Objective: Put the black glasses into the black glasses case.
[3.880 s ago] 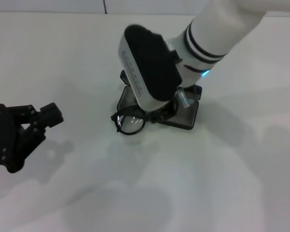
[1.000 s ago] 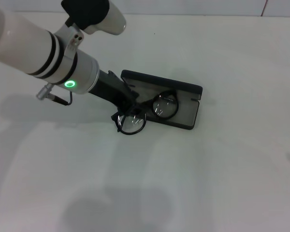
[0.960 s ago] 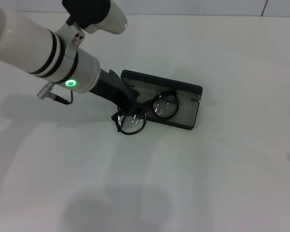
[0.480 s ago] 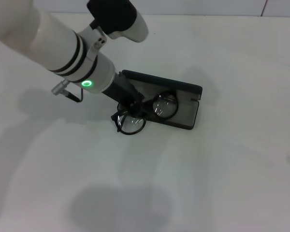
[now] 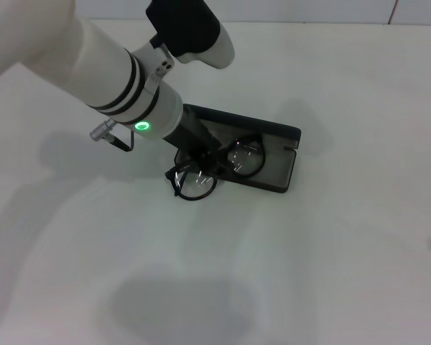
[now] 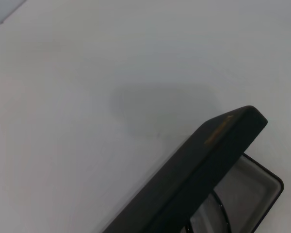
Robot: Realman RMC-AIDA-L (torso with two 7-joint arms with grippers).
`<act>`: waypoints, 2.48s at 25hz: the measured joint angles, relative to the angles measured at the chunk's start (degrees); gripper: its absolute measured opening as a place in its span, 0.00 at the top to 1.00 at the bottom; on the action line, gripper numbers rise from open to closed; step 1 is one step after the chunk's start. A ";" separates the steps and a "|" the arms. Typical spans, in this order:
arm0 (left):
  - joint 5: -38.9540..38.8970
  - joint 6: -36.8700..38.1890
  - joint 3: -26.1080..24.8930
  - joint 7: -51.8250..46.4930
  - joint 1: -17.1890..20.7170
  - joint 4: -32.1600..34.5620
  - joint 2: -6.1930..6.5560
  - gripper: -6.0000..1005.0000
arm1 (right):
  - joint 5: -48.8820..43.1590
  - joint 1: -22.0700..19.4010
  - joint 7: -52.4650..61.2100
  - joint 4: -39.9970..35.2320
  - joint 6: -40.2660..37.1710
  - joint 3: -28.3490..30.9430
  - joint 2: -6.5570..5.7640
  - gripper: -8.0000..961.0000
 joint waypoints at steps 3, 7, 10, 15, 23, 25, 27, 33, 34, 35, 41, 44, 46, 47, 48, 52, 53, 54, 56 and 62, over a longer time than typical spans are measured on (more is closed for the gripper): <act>0.00 -0.75 0.72 -0.06 0.04 -0.32 -0.04 0.54 | -0.03 -0.05 -0.07 0.15 0.00 0.01 -0.07 0.54; -0.02 -1.53 1.32 -0.08 0.08 -0.99 -0.04 0.54 | -0.05 -0.07 -0.08 0.17 0.00 0.01 -0.08 0.54; -0.02 -2.06 1.80 -0.09 -0.24 -2.30 -0.04 0.55 | -0.05 -0.01 -0.09 0.20 0.00 0.01 -0.08 0.54; -0.02 -2.35 2.06 -0.10 -0.45 -2.97 -0.04 0.55 | -0.05 0.02 -0.11 0.26 -0.04 0.01 -0.08 0.54; 0.57 -3.75 4.48 -0.88 -0.26 -3.01 -0.04 0.56 | -0.05 0.04 -0.19 0.70 -0.27 0.01 -0.08 0.54; 1.35 -4.41 4.90 -1.75 -0.08 -2.83 -0.07 0.56 | -0.05 0.02 -0.24 0.87 -0.29 0.01 -0.08 0.54; 1.91 -4.72 5.00 -2.30 0.01 -2.69 -0.17 0.56 | -0.04 -0.04 -0.26 0.93 -0.30 0.01 -0.08 0.54; 2.01 -4.75 6.32 -3.15 -0.12 -2.60 -0.27 0.56 | -0.04 -0.32 -0.66 1.22 -0.36 0.01 -0.08 0.54; 2.01 -4.72 6.77 -3.35 -0.15 -2.51 -0.27 0.56 | -0.04 -0.32 -0.66 1.22 -0.36 0.01 -0.08 0.54; 2.01 -4.66 7.45 -3.61 -0.16 -2.28 -0.25 0.56 | -0.04 -0.35 -0.82 1.38 -0.36 0.01 -0.08 0.54; 2.07 -4.53 8.54 -4.33 -0.06 -1.21 -0.24 0.73 | -0.04 -0.47 -1.63 2.41 -0.33 0.01 -0.31 0.54; 2.11 -4.24 8.57 -4.93 -0.27 -1.17 -0.19 0.82 | -0.04 -0.55 -1.72 2.47 -0.33 0.01 -0.32 0.54; 2.28 -3.91 8.64 -5.39 -0.39 -1.08 -0.14 0.82 | -0.04 -0.57 -1.75 2.48 -0.33 0.01 -0.33 0.54; 2.33 -3.65 8.66 -5.44 -0.41 -0.93 -0.14 0.82 | -0.05 -0.61 -1.75 2.47 -0.33 0.01 -0.34 0.54; 2.43 -3.17 8.68 -5.47 -0.42 -0.65 -0.13 0.82 | -0.04 -0.63 -1.75 2.48 -0.33 0.01 -0.34 0.54; 2.72 -1.37 8.76 -5.47 -0.24 1.03 -0.13 0.84 | -0.04 -0.66 -1.76 2.48 -0.28 0.01 -0.35 0.54; 2.77 -0.89 8.79 -5.47 -0.08 1.72 -0.12 0.84 | -0.04 -0.66 -1.79 2.48 -0.24 0.01 -0.35 0.54; 2.79 -0.38 8.87 -5.47 0.14 2.53 -0.12 0.85 | -0.04 -0.67 -1.85 2.48 -0.20 0.01 -0.35 0.54; 2.87 0.60 9.29 -5.47 0.39 4.19 -0.09 0.86 | -0.05 -0.67 -2.02 2.52 -0.18 0.01 -0.35 0.54; 7.13 3.13 12.15 -5.86 0.55 8.84 -0.13 0.89 | -0.04 -0.68 -2.32 2.56 -0.22 0.01 -0.35 0.54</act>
